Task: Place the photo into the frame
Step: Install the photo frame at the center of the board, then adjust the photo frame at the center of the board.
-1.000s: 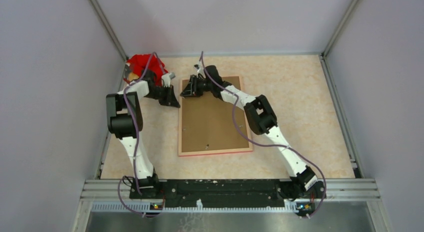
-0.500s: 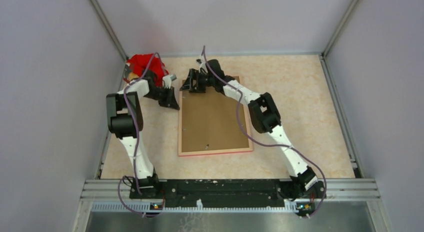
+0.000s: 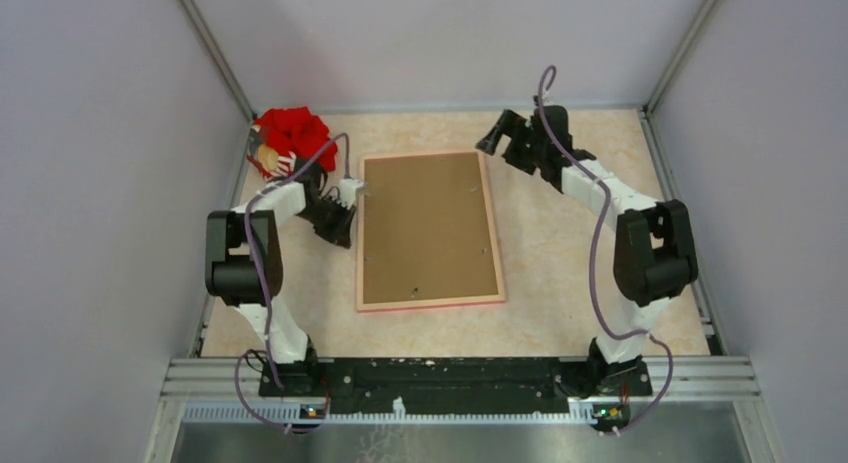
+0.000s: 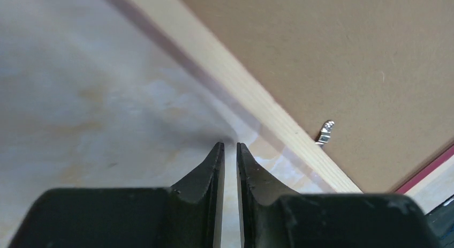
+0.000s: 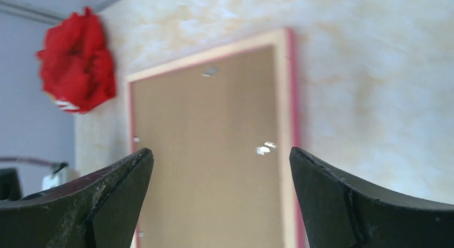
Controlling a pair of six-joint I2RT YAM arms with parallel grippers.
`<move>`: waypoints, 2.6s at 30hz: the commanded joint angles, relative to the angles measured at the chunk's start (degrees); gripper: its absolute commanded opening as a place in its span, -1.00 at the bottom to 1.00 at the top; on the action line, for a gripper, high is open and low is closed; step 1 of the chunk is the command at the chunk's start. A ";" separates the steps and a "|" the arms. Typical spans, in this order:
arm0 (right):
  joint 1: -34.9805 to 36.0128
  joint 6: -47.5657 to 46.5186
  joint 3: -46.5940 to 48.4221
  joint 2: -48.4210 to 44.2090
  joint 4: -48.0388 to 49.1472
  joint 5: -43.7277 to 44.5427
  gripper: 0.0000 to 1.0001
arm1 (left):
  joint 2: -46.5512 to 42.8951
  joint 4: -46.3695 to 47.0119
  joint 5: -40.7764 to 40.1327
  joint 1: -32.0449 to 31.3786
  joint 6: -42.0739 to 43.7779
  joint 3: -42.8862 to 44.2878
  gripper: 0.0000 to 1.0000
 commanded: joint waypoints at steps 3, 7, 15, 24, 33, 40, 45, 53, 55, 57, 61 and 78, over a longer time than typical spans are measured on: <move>-3.71 1.39 -8.41 1.55 -0.57 2.02 0.97 | -3.89 4.83 -5.36 -6.81 4.78 -6.01 -0.60; -3.68 1.80 -5.37 7.16 -1.12 -1.85 0.97 | -5.70 7.04 -5.97 -12.19 5.15 -8.77 -0.59; -2.92 3.07 6.25 18.48 -3.01 -10.12 0.97 | -2.13 8.14 -4.89 -22.48 4.36 -9.06 -0.60; 6.46 0.38 30.90 34.22 -12.69 -15.20 0.97 | 5.03 6.47 -3.18 -33.35 4.77 -1.22 -0.58; 4.56 0.70 33.45 27.60 -15.38 -5.76 0.97 | 10.28 -4.39 2.50 -34.95 4.98 10.81 -0.14; 2.23 -1.60 18.23 9.03 -16.27 4.38 0.97 | 0.03 -15.40 12.12 -19.76 8.75 21.71 0.94; 1.42 3.18 -3.15 -7.44 -14.93 10.39 0.98 | 4.33 -8.22 0.72 -9.70 3.70 27.18 0.89; 1.41 10.36 -34.00 -34.78 -14.59 10.00 0.97 | 20.49 -4.49 -2.74 -3.11 -6.20 41.05 0.57; 1.32 11.72 -38.50 -38.58 -14.44 8.71 0.97 | 21.89 -2.90 -1.22 -3.09 -7.54 41.20 0.49; 1.09 12.88 -42.01 -40.57 -13.18 6.78 0.97 | 22.94 -1.13 -1.07 -3.06 -8.89 41.17 0.35; 0.60 14.25 -45.04 -38.85 -10.57 3.83 0.97 | 24.99 -0.18 0.72 -3.02 -9.72 41.12 0.15; -7.46 10.16 -35.06 -20.24 -3.84 0.78 0.97 | 18.94 -5.42 5.35 -2.83 1.74 20.82 -0.56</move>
